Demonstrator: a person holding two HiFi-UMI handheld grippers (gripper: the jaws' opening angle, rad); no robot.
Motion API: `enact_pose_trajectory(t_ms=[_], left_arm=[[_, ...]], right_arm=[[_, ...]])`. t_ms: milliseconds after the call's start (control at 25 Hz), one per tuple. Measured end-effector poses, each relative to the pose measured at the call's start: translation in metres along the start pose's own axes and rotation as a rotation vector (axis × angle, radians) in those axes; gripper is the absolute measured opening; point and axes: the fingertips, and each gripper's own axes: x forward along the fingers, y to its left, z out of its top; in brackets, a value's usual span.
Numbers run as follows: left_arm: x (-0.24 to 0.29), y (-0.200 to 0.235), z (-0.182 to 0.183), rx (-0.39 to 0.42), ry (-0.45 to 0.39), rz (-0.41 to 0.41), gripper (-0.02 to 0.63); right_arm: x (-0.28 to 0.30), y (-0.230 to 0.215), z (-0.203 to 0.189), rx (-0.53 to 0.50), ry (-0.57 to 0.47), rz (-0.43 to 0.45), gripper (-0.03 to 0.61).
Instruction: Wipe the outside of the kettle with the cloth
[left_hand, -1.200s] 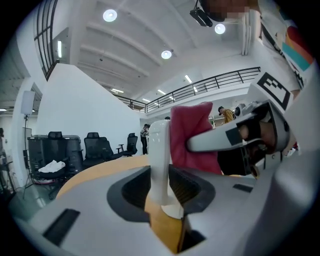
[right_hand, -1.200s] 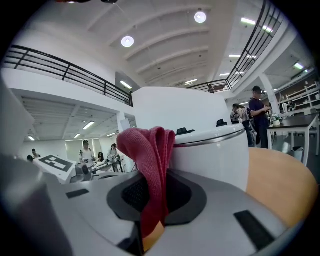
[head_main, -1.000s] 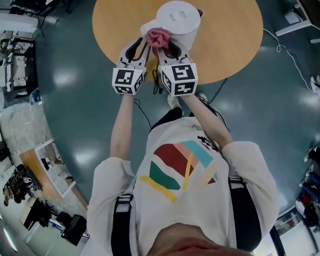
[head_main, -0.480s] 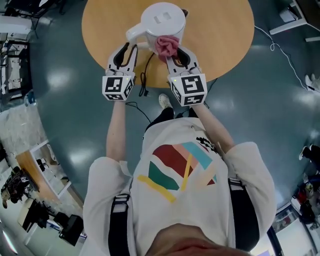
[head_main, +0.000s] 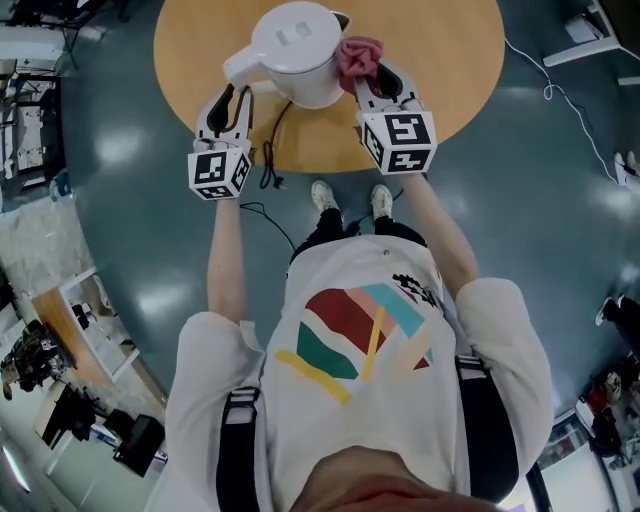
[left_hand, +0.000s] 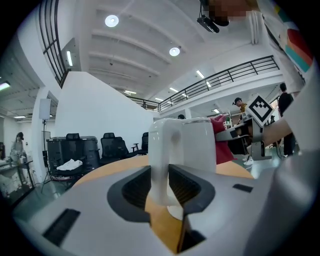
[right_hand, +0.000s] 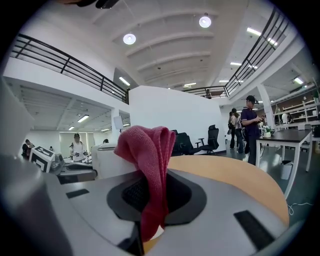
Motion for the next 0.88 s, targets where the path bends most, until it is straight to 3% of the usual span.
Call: enact_pose_trajectory(t_ms=[440,600,720,880], left_arm=[[-0.004,-0.006,-0.001,-0.020,-0.009,0.048,0.156],[-0.005,-0.006,-0.002,-0.015,-0.007,0.058,0.156],[-0.005,-0.006,-0.002,-0.006,0.000,0.059,0.156],[-0.004,-0.006,-0.002,-0.009,-0.002,0.057,0.156]], right_arm=[[0.025,-0.015,0.005,-0.034,0.013,0.008,0.048],[0.005,-0.016,-0.008,0.053,0.013,-0.046,0.048],[-0.017,0.001,-0.026,0.117,0.010,-0.076,0.048],[-0.022,0.050,-0.043,0.093,-0.001,-0.001,0.048]])
